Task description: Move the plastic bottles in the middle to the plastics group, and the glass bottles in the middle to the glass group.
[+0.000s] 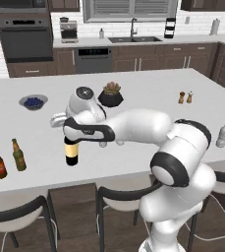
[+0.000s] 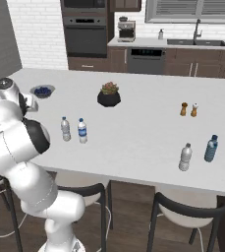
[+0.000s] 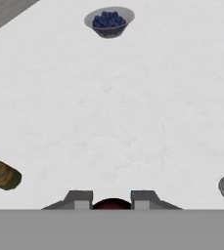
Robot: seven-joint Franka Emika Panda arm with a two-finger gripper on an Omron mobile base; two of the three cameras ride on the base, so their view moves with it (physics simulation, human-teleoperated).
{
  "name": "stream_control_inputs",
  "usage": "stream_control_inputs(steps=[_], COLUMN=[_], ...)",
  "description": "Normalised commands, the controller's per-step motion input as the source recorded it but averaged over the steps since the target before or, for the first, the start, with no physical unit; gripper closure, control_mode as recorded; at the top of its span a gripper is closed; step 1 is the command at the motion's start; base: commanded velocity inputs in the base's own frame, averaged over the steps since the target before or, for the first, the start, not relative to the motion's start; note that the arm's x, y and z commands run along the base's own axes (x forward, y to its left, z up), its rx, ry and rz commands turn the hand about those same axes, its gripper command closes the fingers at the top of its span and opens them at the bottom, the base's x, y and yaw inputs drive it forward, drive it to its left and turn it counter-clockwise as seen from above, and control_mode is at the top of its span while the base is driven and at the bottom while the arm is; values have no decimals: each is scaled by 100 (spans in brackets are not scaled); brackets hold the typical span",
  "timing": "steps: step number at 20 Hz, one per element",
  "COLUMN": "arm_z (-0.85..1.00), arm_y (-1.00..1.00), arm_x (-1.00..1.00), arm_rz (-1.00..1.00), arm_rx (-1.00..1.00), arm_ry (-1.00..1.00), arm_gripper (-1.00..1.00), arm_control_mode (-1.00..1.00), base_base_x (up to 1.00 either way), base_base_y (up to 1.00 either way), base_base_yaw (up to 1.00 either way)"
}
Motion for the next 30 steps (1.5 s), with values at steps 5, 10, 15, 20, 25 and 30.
stream_control_inputs(steps=[5,10,15,20,25,30], arm_z=[0,0,0,0,-16,-5], arm_y=[87,75,29,23,46,49], arm_x=[0,0,-1,0,0,12], arm_rz=[5,4,0,0,0,0], arm_rx=[0,0,0,0,-8,-8], arm_ry=[2,2,12,7,0,0], arm_gripper=[100,100,100,100,100,100], arm_control_mode=[-100,-100,-100,-100,-100,-100], base_base_x=[0,0,0,0,0,0], base_base_y=[0,0,0,0,0,0], base_base_yaw=[0,0,0,0,0,0])
